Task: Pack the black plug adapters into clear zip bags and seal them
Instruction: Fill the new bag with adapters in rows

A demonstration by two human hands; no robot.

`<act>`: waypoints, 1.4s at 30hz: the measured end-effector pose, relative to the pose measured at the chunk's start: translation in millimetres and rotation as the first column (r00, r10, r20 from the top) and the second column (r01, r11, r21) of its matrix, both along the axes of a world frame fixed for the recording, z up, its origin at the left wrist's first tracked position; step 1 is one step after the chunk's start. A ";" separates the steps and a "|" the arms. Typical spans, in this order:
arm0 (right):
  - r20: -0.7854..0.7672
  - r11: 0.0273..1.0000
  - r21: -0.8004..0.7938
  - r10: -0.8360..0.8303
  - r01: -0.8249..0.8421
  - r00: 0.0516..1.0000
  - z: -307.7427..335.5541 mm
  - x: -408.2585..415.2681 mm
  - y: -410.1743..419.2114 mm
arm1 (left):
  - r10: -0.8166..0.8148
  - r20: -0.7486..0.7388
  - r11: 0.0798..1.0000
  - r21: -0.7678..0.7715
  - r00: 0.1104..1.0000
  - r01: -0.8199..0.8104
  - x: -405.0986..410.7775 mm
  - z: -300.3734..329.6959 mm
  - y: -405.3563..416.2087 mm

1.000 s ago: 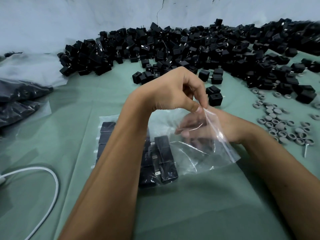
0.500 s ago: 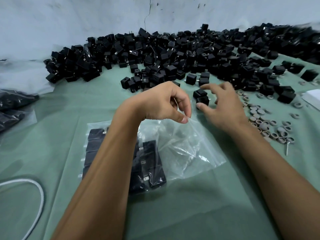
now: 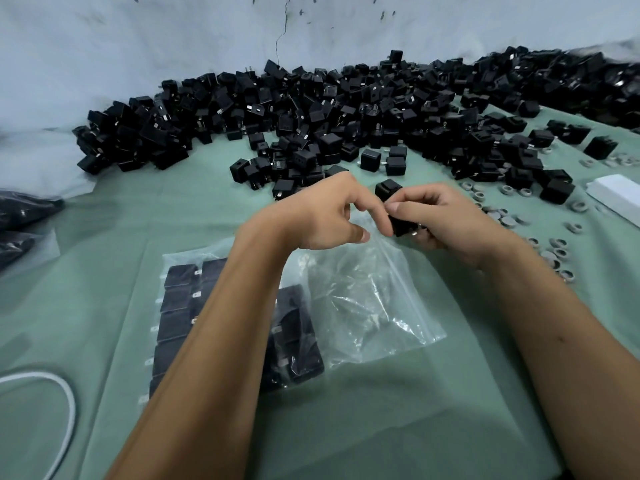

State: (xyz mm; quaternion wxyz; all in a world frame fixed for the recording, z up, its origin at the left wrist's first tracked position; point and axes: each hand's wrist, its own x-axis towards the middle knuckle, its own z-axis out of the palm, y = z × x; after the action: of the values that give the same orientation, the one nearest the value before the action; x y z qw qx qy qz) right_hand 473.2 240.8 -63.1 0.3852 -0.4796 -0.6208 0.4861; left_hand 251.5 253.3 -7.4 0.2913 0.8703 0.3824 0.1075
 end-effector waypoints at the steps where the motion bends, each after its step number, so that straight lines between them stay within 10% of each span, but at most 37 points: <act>1: -0.006 0.998 -0.033 0.058 -0.058 0.998 0.1 2.5 0.2 | 0.004 -0.004 1.000 0.012 1.000 -0.004 -0.6 0.2 0.0; 7: -0.196 0.937 -0.104 0.309 -0.333 0.931 5.5 6.7 -4.3 | 0.031 0.041 0.998 0.055 0.999 -0.033 -7.9 8.8 -1.3; 19: 0.123 0.838 0.027 0.539 -0.545 0.833 7.0 -36.3 -18.7 | -0.014 0.164 0.996 0.094 0.986 -0.001 -9.8 17.1 -5.4; 42: 0.090 0.929 0.237 0.272 -0.285 0.958 -31.9 -69.5 -11.1 | 0.395 0.307 0.914 -0.036 0.866 -0.404 -93.4 -2.4 28.4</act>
State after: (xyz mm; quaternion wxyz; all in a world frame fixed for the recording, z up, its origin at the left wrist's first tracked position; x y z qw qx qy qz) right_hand 403.7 229.7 -95.0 0.3517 -0.3482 -0.7486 0.4413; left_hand 158.1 281.7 -9.8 0.3058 0.7488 0.5024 0.3055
